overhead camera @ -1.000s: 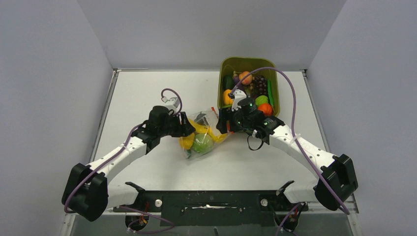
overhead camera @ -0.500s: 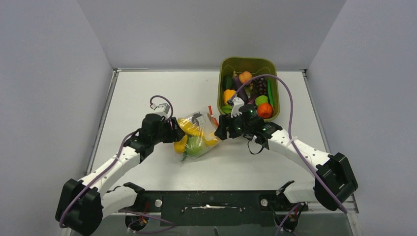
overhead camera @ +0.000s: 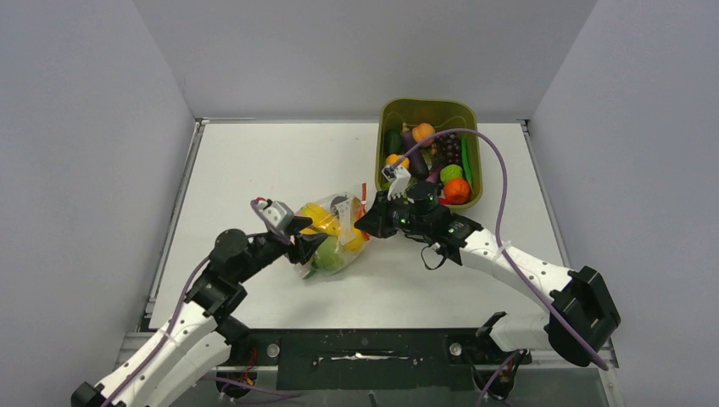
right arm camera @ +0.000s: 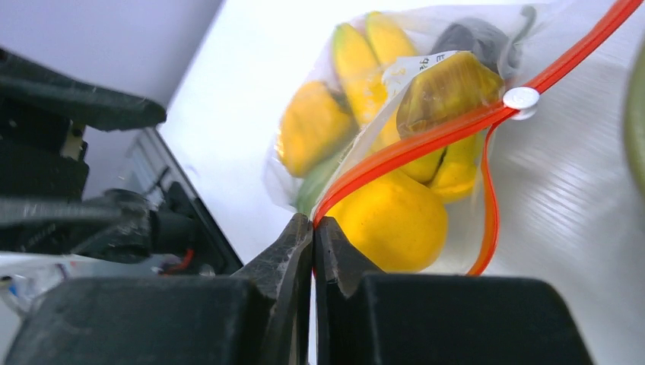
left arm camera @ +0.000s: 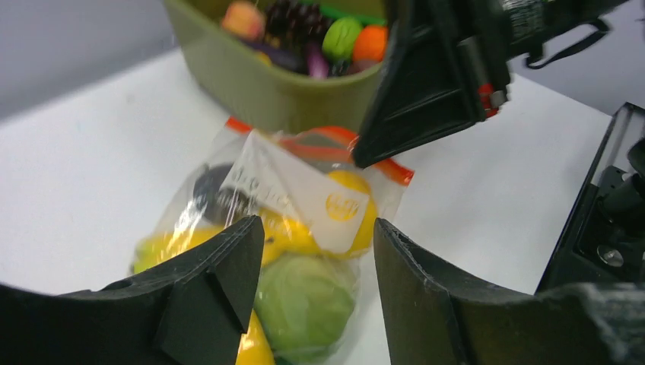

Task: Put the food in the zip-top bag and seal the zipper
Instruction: Zip the zipper food storage bag at the center of the board.

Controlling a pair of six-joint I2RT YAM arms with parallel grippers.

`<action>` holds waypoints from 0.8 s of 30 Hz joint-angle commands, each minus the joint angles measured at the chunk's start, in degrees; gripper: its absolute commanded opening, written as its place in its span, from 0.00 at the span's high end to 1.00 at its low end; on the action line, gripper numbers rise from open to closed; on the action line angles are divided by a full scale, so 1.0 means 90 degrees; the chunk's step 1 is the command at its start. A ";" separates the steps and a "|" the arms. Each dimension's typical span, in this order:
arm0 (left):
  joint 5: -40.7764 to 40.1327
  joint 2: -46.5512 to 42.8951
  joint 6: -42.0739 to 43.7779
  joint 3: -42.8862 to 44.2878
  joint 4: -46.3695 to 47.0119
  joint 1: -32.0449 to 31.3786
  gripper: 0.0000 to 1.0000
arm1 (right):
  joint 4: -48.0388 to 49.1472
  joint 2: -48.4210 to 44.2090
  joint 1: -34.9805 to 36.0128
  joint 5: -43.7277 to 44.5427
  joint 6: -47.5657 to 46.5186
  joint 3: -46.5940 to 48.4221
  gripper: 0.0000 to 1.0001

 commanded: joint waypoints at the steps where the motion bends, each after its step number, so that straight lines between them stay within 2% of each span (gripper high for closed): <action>1: 0.1039 -0.0601 0.1809 -0.0116 0.1112 -0.0154 0.45 | 0.1441 -0.0495 0.0538 0.0691 0.1118 0.0393 1.00; 6: 0.1618 -0.0419 0.2129 -0.0010 0.1038 -0.0223 0.44 | 0.1689 -0.0279 0.0966 0.1196 0.1547 0.0816 1.00; 12: 0.0989 -0.0210 0.2206 -0.0078 0.1424 -0.0394 0.43 | 0.2086 -0.0194 0.1336 0.2131 0.2006 0.0842 1.00; 21: 0.0555 0.0208 0.2196 -0.0290 0.2310 -0.0615 0.42 | 0.2462 0.0026 0.1699 0.2625 0.2198 0.0846 1.00; 23: 0.0422 0.0318 0.2255 -0.0279 0.2357 -0.0639 0.46 | 0.2477 0.0037 0.1728 0.2667 0.2196 0.0855 1.00; 24: 0.0342 0.0344 0.2265 -0.0272 0.2386 -0.0657 0.52 | 0.2489 0.0046 0.1740 0.2664 0.2200 0.0855 1.00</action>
